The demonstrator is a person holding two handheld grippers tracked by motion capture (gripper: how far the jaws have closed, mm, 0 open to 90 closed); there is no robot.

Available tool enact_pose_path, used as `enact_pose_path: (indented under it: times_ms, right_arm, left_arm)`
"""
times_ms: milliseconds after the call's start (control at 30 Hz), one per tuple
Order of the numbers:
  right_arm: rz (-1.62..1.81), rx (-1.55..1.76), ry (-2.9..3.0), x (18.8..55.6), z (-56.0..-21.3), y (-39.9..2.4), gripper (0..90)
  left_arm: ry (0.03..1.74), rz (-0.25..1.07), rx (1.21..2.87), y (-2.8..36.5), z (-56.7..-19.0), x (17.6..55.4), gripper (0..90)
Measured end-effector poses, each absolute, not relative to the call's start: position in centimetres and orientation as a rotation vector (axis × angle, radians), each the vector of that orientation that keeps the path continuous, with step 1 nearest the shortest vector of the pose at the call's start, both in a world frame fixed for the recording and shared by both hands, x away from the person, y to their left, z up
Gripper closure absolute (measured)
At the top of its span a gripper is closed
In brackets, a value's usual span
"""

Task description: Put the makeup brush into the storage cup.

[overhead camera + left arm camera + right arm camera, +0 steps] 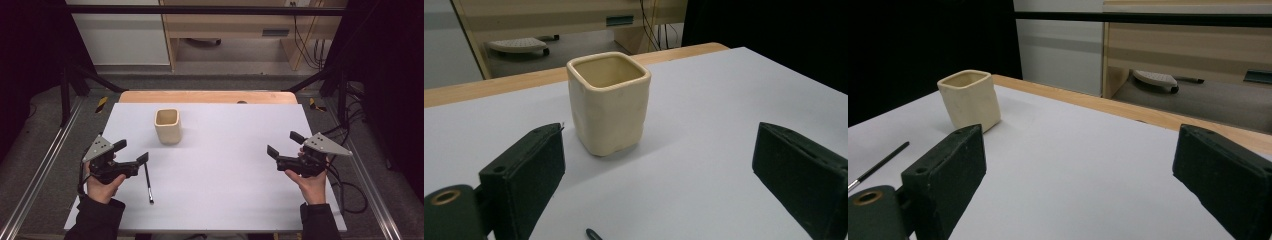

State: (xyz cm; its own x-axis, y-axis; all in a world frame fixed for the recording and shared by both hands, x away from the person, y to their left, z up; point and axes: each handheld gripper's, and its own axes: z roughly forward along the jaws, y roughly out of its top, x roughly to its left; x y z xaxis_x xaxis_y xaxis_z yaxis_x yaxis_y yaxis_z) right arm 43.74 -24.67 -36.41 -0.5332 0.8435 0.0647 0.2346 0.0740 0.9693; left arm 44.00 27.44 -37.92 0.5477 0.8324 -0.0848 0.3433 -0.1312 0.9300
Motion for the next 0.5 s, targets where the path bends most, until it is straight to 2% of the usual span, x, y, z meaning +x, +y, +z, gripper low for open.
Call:
enact_pose_path:
  times_ms: [500]
  right_arm:
    - [1.475,1.061,1.848,43.71,-36.66,-24.60,6.9]
  left_arm:
    - [1.001,0.573,1.732,27.30,-38.37,44.10,6.4]
